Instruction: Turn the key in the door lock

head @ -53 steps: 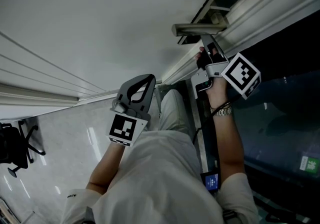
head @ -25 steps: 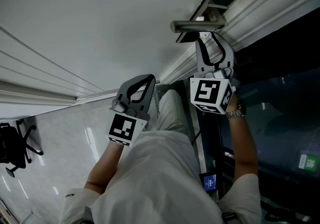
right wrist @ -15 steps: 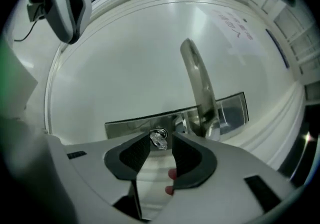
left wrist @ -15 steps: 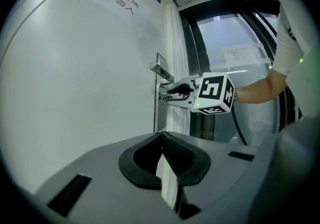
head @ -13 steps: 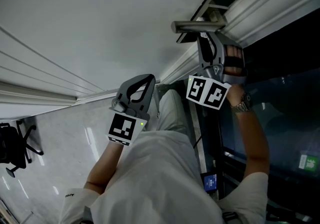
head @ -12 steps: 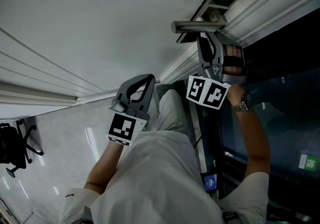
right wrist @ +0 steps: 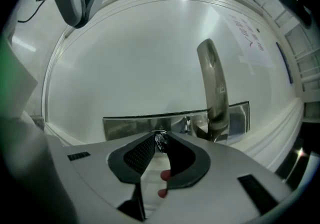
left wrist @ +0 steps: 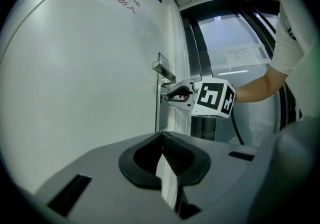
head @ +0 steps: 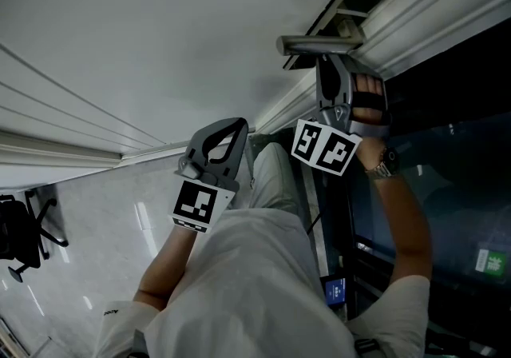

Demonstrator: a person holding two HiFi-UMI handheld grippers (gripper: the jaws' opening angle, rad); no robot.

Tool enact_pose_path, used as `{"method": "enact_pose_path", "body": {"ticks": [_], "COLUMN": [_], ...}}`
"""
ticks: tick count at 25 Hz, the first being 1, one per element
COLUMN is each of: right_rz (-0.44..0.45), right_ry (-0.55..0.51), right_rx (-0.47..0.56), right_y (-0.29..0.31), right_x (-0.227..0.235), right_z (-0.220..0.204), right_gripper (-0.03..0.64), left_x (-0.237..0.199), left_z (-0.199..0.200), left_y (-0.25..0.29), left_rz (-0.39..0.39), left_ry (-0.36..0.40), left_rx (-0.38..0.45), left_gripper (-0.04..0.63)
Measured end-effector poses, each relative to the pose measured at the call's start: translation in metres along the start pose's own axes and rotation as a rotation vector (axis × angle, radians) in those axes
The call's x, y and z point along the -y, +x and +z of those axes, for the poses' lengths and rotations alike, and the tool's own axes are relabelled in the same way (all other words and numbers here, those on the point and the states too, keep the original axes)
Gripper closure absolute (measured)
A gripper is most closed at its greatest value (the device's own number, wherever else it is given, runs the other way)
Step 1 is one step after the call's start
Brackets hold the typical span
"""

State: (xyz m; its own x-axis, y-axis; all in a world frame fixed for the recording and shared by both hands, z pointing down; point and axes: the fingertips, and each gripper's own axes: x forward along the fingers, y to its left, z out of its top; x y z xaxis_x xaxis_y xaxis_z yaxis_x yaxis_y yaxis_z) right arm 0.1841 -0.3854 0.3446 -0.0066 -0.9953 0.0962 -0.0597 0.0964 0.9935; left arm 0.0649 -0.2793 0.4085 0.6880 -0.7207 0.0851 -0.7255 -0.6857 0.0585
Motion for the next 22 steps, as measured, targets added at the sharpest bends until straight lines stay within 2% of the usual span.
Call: {"method": "enact_pose_path", "body": {"ticks": [9, 22], "right_rz": [0.0, 0.012], "right_ry": [0.229, 0.505], "right_rx": [0.027, 0.037], "right_y": [-0.001, -0.002], "right_x": [0.004, 0.011], "right_z": [0.001, 0.001], "right_gripper": [0.549, 0.546], "left_x": [-0.005, -0.005], "left_z": [-0.002, -0.002], "left_y": [-0.004, -0.003], "left_rz": [0.016, 0.013], "left_ry": [0.0, -0.012], "left_rx": [-0.001, 0.001], "left_gripper": [0.589, 0.589]}}
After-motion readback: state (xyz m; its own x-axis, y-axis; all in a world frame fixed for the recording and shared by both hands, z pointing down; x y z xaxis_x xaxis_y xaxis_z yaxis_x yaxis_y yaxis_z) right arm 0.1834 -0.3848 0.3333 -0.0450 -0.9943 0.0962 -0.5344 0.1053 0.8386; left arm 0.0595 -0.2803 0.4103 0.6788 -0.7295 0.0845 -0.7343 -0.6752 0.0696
